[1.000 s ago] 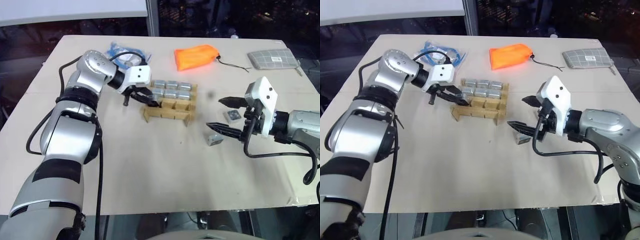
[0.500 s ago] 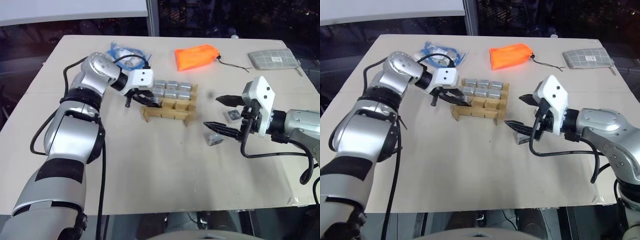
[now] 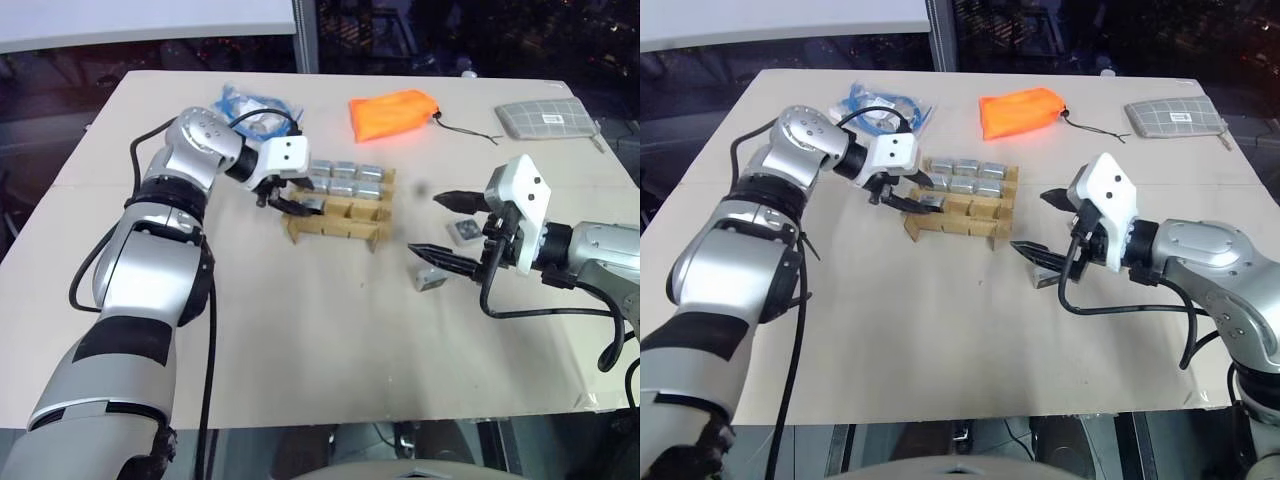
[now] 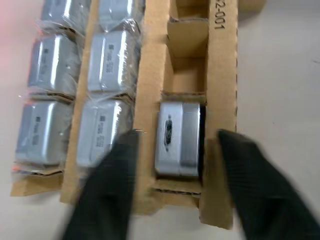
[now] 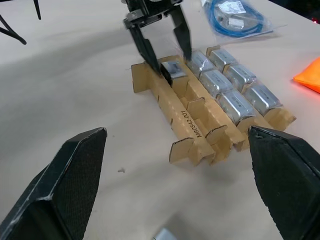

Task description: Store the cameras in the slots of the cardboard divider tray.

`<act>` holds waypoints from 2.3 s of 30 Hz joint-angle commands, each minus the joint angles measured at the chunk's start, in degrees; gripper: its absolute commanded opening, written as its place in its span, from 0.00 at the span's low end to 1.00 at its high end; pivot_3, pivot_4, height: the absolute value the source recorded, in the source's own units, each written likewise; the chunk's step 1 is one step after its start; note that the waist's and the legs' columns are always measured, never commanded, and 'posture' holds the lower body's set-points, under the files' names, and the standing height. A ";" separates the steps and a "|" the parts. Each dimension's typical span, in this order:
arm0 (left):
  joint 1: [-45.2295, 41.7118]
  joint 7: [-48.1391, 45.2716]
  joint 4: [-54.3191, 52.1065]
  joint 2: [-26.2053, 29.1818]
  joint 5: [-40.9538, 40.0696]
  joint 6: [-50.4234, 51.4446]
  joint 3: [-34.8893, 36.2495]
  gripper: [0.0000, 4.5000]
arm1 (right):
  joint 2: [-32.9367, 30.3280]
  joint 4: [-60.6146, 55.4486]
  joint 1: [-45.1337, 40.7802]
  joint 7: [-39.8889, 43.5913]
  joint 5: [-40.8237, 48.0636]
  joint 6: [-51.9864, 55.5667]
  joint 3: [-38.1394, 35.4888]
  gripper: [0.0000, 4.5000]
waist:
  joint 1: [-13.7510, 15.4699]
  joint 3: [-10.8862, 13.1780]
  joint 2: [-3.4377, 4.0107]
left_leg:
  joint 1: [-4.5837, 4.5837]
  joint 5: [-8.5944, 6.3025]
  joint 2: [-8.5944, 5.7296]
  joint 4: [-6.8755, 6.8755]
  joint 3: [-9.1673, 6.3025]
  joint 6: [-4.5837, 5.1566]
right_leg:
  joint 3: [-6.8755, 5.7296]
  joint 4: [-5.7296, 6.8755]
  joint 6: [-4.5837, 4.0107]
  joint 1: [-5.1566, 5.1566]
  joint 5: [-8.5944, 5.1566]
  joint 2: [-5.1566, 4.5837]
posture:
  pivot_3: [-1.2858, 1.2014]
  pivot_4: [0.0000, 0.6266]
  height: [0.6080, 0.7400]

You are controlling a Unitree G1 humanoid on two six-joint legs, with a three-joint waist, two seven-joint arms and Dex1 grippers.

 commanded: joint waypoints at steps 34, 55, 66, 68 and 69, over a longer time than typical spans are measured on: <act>56.82 2.71 -84.44 21.66 -63.93 60.52 38.87 0.90 | 0.94 18.69 19.36 18.84 -18.53 -32.87 2.30 1.00 | -1.07 0.01 0.04 | 1.08 -0.09 0.20 0.54 -0.10 0.14 | 0.30 0.49 0.00 0.91 -0.03 -0.02 | 0.52 0.24 1.00; 64.12 9.23 -92.42 24.52 -66.44 60.66 40.73 0.90 | 5.77 57.48 -5.53 44.74 -30.85 -55.36 14.21 1.00 | -1.47 0.11 0.20 | 1.04 0.00 0.16 0.49 -0.01 -0.02 | 0.37 0.46 0.00 0.83 -0.02 0.04 | 0.52 0.24 1.00; 64.58 9.54 -92.75 25.53 -66.44 60.58 40.62 0.90 | 9.70 59.94 -9.07 47.32 -32.23 -56.07 15.38 1.00 | -1.41 0.13 0.23 | 1.03 0.00 0.15 0.45 -0.01 -0.04 | 0.37 0.46 -0.01 0.82 -0.02 0.03 | 0.52 0.24 1.00; 64.63 9.38 -92.68 25.60 -66.33 60.43 40.51 0.91 | 9.81 60.01 -9.07 47.47 -32.46 -56.12 15.43 0.88 | -1.41 0.13 0.23 | 1.03 0.00 0.15 0.45 0.00 -0.04 | 0.37 0.46 0.00 0.82 -0.02 0.03 | 0.52 0.24 1.00; 64.56 9.31 -92.55 25.62 -66.33 60.40 40.49 0.91 | 9.74 60.06 -9.12 47.51 -32.74 -56.20 15.49 0.83 | -1.41 0.13 0.23 | 1.03 0.00 0.15 0.45 0.00 -0.04 | 0.37 0.46 0.00 0.81 -0.02 0.03 | 0.52 0.24 1.00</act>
